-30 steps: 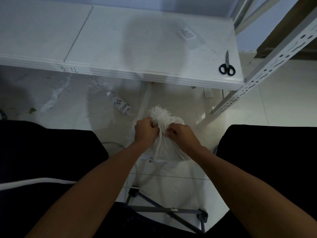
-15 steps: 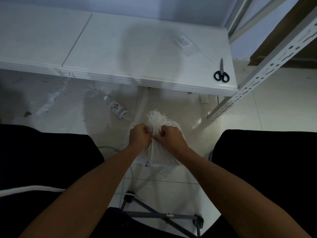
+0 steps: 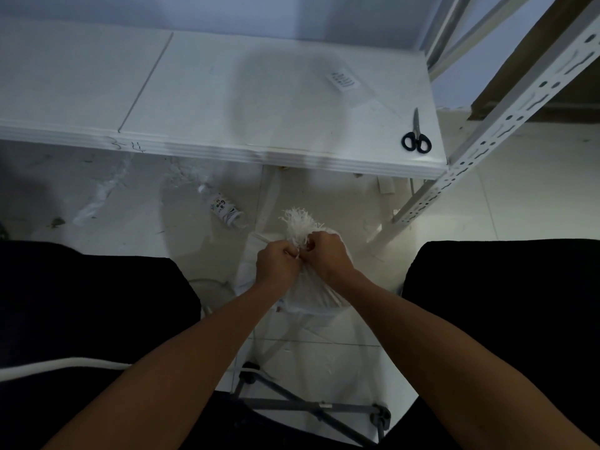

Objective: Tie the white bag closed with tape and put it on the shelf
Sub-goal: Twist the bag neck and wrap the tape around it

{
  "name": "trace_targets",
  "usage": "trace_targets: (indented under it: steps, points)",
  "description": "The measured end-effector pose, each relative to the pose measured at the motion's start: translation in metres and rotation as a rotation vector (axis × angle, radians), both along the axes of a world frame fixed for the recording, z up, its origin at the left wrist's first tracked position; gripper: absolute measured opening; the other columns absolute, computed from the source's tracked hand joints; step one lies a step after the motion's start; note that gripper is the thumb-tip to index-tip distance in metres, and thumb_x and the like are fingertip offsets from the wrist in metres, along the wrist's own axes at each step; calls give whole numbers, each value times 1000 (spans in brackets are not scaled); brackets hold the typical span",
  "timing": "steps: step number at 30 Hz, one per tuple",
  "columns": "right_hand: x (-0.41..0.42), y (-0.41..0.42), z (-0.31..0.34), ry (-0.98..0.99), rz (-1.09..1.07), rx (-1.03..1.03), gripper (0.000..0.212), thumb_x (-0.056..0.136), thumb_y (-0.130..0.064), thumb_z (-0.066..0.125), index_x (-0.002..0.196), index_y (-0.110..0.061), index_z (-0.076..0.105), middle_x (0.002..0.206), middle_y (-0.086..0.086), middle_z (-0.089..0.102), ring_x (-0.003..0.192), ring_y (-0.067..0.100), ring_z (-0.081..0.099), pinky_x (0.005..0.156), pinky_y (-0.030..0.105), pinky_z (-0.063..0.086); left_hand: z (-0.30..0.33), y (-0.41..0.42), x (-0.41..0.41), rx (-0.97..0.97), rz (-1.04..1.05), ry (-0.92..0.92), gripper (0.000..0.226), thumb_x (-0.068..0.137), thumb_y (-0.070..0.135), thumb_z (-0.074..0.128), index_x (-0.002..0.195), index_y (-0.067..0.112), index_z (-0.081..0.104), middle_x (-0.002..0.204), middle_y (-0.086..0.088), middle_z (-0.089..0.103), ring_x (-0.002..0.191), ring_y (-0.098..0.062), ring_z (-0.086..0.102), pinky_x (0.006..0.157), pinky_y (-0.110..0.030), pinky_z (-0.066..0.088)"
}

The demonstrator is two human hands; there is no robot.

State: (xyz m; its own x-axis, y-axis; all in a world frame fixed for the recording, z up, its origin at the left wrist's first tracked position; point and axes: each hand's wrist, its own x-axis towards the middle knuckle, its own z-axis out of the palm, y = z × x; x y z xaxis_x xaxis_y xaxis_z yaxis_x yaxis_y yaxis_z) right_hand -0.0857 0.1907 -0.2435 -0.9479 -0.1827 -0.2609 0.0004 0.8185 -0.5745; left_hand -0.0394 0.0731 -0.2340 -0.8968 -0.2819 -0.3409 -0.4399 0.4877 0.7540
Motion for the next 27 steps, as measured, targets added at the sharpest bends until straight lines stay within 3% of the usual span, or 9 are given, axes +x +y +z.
trace_targets:
  steps: [4, 9, 14, 18, 21, 27]
  points:
    - [-5, 6, -4, -1, 24, -46, 38, 76, -27, 73, 53, -16, 45, 59, 6, 53, 57, 17, 45, 58, 34, 37, -5, -2, 5, -2, -40, 86, 5, 78, 8, 71, 81, 12, 69, 61, 8, 60, 62, -2, 55, 60, -15, 41]
    - [-6, 9, -3, 4, 59, -48, 26, 76, -18, 71, 58, -16, 51, 63, 5, 54, 62, 17, 46, 61, 28, 34, -8, -5, 8, 25, -111, 137, 13, 87, 18, 64, 97, 14, 72, 81, -1, 73, 74, -8, 66, 70, -16, 53]
    - [-6, 11, -4, 20, 61, -42, 23, 75, -17, 70, 58, -12, 56, 62, 8, 56, 62, 20, 48, 61, 28, 33, -6, -14, 6, 195, -96, 105, 20, 88, 9, 57, 93, 17, 75, 80, 0, 75, 77, -16, 71, 76, -30, 58]
    - [-9, 16, -3, -12, 65, -89, 27, 74, -22, 75, 64, 0, 62, 68, 17, 63, 61, 18, 49, 59, 29, 32, -6, -20, 3, 196, -187, 119, 17, 83, 3, 68, 97, 11, 74, 82, -7, 75, 71, -10, 70, 72, -21, 55]
    - [-10, 16, -2, -29, 64, -87, 31, 75, -25, 76, 66, 3, 63, 70, 20, 65, 60, 22, 52, 60, 34, 39, -8, -20, 2, 130, -191, 155, 13, 79, 5, 74, 92, 7, 74, 78, -7, 74, 67, -6, 69, 66, -12, 53]
    - [-8, 17, -2, -63, 45, -109, 30, 74, -24, 78, 65, 1, 65, 68, 18, 68, 67, 31, 66, 66, 39, 52, -14, -22, 3, 59, -231, 179, 4, 76, 11, 77, 79, 11, 75, 74, -3, 74, 68, -10, 69, 66, -10, 50]
